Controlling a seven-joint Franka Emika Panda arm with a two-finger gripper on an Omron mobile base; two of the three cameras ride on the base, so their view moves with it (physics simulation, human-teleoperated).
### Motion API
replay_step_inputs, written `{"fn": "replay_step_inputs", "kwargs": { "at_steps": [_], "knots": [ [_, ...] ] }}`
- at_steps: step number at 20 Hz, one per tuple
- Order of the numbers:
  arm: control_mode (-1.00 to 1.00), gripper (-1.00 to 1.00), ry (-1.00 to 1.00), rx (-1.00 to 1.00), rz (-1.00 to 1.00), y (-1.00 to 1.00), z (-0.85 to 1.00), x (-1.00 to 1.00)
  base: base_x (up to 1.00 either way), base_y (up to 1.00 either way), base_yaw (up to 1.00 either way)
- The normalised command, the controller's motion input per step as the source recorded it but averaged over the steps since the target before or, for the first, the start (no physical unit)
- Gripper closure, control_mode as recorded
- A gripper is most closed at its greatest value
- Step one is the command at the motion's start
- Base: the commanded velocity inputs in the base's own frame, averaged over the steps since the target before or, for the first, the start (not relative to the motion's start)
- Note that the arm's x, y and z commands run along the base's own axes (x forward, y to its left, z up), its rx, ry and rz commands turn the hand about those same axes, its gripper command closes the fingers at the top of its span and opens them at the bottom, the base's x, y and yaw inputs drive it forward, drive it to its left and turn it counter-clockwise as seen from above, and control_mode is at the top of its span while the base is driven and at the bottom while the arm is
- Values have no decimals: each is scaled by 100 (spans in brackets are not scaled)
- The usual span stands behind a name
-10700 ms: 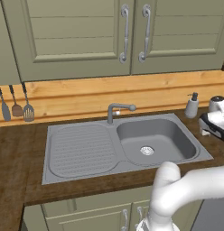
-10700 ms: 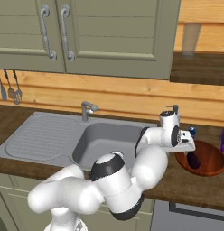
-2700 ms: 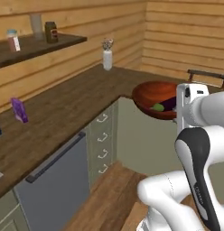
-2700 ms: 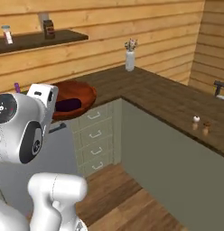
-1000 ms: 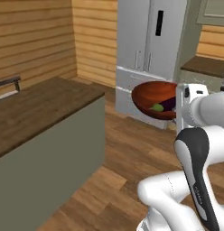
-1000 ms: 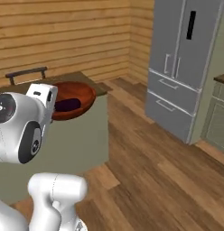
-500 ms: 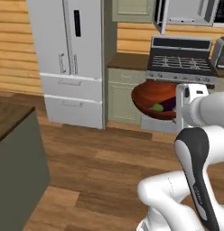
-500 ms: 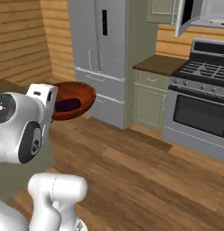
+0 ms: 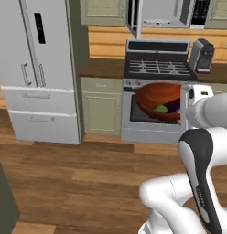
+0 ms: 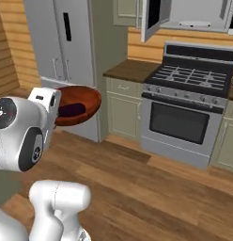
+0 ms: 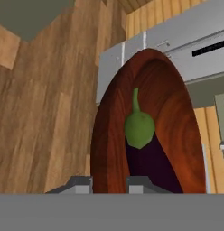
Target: Pick the eggplant from the sink and place it in the bowl. Then pick the bowl and place it in the microwave. Then close the microwave door and press the start button.
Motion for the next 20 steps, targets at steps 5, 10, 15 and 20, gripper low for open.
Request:
{"fn": "replay_step_inputs", "kwargs": {
  "at_steps": [5, 10, 15, 20],
  "knots": [
    [100, 100, 0, 0, 0, 0, 0, 0, 73, -65, -17],
    [100, 100, 0, 0, 0, 0, 0, 0, 80, -54, -23],
    [100, 100, 0, 0, 0, 0, 0, 0, 89, -81, -4],
    [100, 100, 0, 0, 0, 0, 0, 0, 70, -86, 0]
  ]
}}
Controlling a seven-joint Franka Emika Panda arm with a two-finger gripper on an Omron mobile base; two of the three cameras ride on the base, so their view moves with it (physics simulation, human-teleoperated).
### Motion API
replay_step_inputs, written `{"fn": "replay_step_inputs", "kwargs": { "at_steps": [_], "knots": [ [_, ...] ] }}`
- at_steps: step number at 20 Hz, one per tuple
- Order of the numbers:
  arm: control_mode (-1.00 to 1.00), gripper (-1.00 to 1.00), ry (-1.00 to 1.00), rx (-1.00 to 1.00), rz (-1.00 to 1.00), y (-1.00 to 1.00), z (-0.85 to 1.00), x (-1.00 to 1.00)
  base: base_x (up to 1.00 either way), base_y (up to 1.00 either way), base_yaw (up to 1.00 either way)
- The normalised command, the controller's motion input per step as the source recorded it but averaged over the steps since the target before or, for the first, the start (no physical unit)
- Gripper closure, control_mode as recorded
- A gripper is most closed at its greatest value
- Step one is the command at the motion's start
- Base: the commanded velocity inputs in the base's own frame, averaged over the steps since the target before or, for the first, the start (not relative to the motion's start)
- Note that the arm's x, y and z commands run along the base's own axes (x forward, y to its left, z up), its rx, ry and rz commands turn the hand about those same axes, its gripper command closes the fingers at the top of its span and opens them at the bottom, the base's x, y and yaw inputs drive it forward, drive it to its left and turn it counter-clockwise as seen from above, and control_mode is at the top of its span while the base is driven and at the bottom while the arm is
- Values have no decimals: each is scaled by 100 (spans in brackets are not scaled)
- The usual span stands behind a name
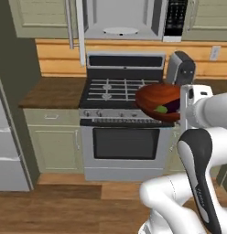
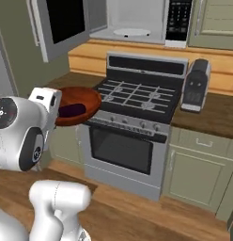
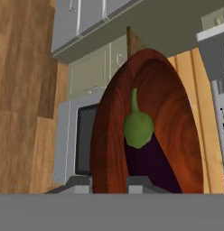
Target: Pick the eggplant from the sink and place it in the bowl. Then pick the bowl and place it in the microwave. Then close the microwave door and press the start button.
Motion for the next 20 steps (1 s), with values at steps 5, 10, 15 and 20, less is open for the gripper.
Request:
{"fn": "replay_step_inputs", "kwargs": {
  "at_steps": [5, 10, 15, 20],
  "knots": [
    [100, 100, 0, 0, 0, 0, 0, 0, 71, -39, 0],
    [100, 100, 0, 0, 0, 0, 0, 0, 80, -16, 12],
    [100, 100, 0, 0, 0, 0, 0, 0, 64, -29, 25],
    [100, 100, 0, 0, 0, 0, 0, 0, 31, -11, 31]
  ]
}}
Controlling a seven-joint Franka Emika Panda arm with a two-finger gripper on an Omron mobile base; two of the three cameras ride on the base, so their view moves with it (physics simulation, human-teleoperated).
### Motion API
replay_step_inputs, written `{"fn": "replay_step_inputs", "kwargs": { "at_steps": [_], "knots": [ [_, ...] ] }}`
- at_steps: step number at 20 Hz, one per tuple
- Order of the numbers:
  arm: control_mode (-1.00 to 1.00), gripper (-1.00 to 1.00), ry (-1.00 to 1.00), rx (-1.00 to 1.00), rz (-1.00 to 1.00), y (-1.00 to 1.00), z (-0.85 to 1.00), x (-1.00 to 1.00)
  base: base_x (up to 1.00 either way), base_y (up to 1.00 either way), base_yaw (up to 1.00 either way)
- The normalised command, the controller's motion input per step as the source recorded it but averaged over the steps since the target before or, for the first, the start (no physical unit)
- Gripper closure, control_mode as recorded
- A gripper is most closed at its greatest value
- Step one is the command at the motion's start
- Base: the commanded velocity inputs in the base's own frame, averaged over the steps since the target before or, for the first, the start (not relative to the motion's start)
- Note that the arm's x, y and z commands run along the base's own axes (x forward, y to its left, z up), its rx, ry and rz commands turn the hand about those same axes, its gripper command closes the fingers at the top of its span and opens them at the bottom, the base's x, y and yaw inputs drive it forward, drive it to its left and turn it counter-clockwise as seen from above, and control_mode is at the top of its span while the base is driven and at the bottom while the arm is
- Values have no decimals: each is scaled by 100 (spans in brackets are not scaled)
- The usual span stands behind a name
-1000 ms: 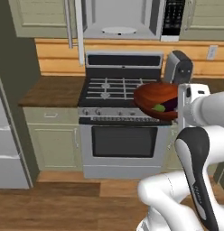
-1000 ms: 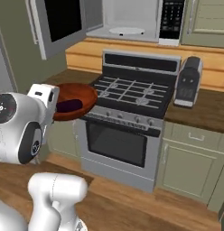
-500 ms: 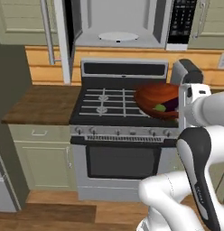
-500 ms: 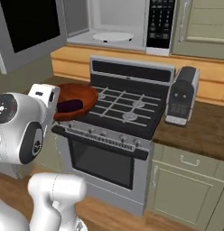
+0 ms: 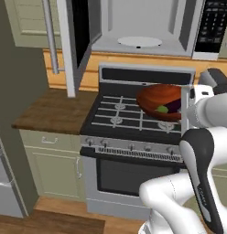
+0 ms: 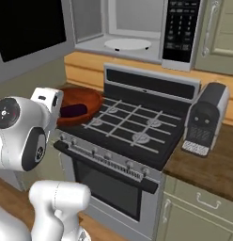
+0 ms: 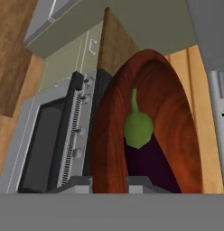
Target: Pick the eggplant from the sink and place it in the bowl. Then pick the bowl and place it in the microwave. Then close the microwave door and press the start button.
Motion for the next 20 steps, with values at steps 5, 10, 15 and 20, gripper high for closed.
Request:
{"fn": "replay_step_inputs", "kwargs": {
  "at_steps": [5, 10, 15, 20],
  "knots": [
    [100, 100, 0, 0, 0, 0, 0, 0, 7, 0, 30],
    [100, 100, 0, 0, 0, 0, 0, 0, 34, -6, 24],
    [100, 100, 0, 0, 0, 0, 0, 0, 64, -5, 15],
    [100, 100, 0, 0, 0, 0, 0, 0, 58, -18, 12]
  ]
}}
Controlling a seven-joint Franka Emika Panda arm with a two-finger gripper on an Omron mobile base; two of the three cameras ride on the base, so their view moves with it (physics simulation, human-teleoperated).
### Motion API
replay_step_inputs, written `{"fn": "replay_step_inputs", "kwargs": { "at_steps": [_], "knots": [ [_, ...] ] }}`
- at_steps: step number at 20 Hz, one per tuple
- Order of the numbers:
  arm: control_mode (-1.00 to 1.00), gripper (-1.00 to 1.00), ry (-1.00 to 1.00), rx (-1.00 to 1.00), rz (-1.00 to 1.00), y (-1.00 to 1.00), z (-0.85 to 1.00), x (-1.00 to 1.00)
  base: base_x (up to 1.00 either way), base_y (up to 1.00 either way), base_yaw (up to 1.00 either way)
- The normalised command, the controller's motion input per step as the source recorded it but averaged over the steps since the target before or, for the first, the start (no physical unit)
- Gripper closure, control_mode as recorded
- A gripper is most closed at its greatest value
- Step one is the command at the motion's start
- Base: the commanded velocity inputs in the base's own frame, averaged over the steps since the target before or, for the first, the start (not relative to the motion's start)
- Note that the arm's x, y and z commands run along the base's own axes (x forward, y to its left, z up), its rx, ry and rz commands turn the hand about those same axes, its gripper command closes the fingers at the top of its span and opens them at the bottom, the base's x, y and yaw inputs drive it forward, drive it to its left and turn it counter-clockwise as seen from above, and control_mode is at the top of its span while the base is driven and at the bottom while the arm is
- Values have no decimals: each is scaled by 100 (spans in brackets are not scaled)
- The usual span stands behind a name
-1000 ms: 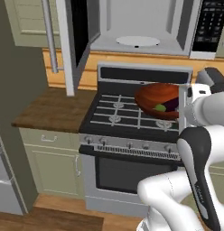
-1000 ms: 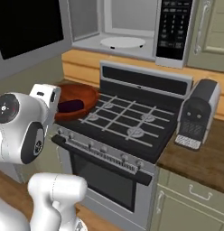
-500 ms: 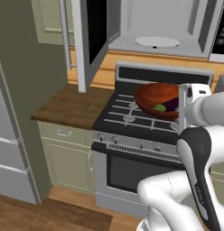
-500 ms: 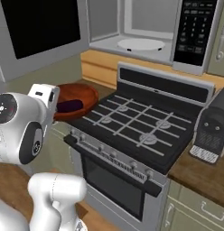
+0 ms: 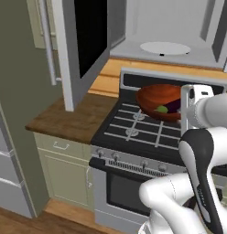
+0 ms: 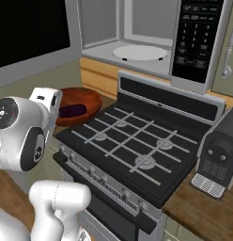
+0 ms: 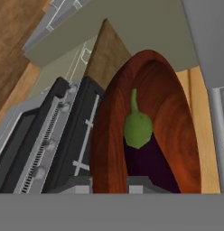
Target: Pick the eggplant from the sink and place it in the bowl. Then pick the bowl and place it in the microwave. Then close the microwave door and press the start button.
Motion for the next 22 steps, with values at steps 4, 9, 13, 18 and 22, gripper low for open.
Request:
{"fn": "replay_step_inputs", "kwargs": {
  "at_steps": [4, 9, 13, 18, 22],
  "knots": [
    [100, 100, 0, 0, 0, 0, 0, 0, 65, -6, 9],
    [100, 100, 0, 0, 0, 0, 0, 0, 15, 0, 11],
    [100, 100, 0, 0, 0, 0, 0, 0, 0, 0, 25],
    [100, 100, 0, 0, 0, 0, 0, 0, 0, 0, 27],
    [100, 100, 0, 0, 0, 0, 0, 0, 0, 0, 19]
  ]
}}
